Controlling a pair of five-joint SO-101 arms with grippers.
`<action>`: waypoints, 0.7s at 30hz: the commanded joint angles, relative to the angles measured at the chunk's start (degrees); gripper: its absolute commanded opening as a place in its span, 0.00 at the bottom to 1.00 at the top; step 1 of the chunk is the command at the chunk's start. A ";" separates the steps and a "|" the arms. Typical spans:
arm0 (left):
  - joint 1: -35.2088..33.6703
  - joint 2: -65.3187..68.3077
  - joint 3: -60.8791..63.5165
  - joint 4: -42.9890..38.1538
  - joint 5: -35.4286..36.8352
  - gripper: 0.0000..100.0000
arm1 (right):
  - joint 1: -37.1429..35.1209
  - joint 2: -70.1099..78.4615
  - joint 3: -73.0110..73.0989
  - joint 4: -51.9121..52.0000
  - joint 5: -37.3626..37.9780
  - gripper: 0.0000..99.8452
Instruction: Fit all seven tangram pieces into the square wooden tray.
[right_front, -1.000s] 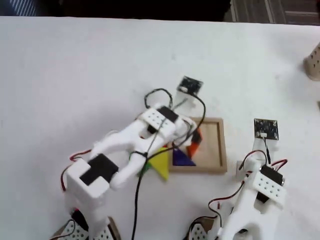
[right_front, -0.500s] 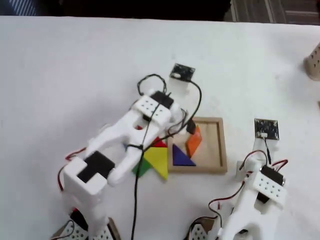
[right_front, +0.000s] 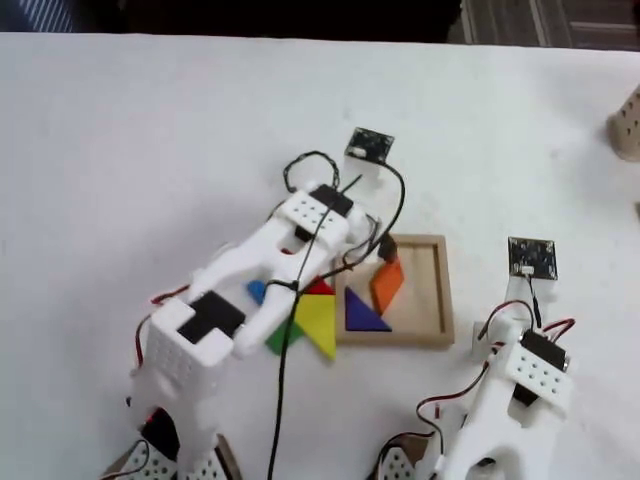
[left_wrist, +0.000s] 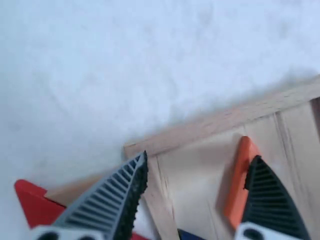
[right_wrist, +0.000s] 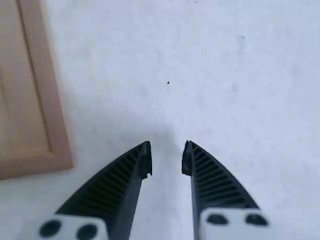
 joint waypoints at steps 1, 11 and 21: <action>4.62 -0.04 -2.02 3.08 0.26 0.32 | -0.57 -1.54 -0.18 -0.40 0.70 0.11; 12.26 -0.13 -1.58 5.98 0.26 0.32 | -0.57 -1.54 -0.18 -0.40 0.70 0.11; 4.09 -0.22 -2.11 5.54 0.35 0.32 | -0.57 -1.63 -0.18 -0.40 0.70 0.11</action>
